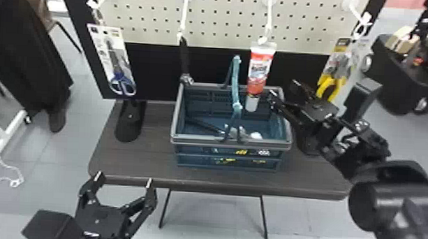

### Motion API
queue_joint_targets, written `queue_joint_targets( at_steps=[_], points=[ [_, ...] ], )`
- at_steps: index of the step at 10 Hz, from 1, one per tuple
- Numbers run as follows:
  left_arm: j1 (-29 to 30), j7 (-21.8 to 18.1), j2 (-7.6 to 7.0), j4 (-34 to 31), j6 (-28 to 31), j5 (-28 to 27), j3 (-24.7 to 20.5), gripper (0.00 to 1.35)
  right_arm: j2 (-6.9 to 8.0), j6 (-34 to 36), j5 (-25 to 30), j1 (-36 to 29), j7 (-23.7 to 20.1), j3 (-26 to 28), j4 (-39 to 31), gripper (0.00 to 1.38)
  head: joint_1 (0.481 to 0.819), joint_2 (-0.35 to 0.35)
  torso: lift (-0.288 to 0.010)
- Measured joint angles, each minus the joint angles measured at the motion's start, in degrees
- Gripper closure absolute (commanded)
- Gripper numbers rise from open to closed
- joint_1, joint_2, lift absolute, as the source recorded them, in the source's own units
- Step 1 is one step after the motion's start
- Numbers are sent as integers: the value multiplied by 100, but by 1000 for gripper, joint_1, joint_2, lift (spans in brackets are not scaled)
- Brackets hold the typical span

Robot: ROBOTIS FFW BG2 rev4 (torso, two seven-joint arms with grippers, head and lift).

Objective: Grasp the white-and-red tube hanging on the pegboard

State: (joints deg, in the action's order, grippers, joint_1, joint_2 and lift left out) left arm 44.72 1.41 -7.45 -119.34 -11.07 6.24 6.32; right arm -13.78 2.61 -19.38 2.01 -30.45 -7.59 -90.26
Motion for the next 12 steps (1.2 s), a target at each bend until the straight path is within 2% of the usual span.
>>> queue_joint_targets(
  at_steps=[4, 6, 7, 8, 9, 11, 12],
  points=[
    [-71, 0, -15, 45, -1, 7, 37, 203, -437, 238, -864, 1214, -350, -999, 977, 483, 819, 8, -100],
    [-138, 0, -38, 89, -2, 15, 71, 203, -582, 346, -1289, 1671, -467, -1370, 1357, 483, 819, 8, -100],
    [-160, 0, -39, 110, -4, 21, 86, 203, -627, 368, -1330, 1851, -494, -1467, 1464, 573, 819, 8, -100],
    [-187, -4, -46, 126, -4, 25, 96, 203, -666, 401, -1372, 2010, -530, -1560, 1548, 895, 819, 8, -100],
    [-219, -9, -53, 144, -3, 29, 111, 203, -677, 452, -1412, 2071, -543, -1596, 1573, 1104, 819, 8, -100],
    [-215, -9, -57, 156, -21, 52, 109, 205, -661, 566, -1437, 2008, -569, -1590, 1563, 1291, 819, 8, -100],
    [-204, -9, -58, 157, -26, 58, 106, 205, -655, 575, -1448, 1957, -567, -1587, 1569, 1291, 819, 8, -100]
  ],
)
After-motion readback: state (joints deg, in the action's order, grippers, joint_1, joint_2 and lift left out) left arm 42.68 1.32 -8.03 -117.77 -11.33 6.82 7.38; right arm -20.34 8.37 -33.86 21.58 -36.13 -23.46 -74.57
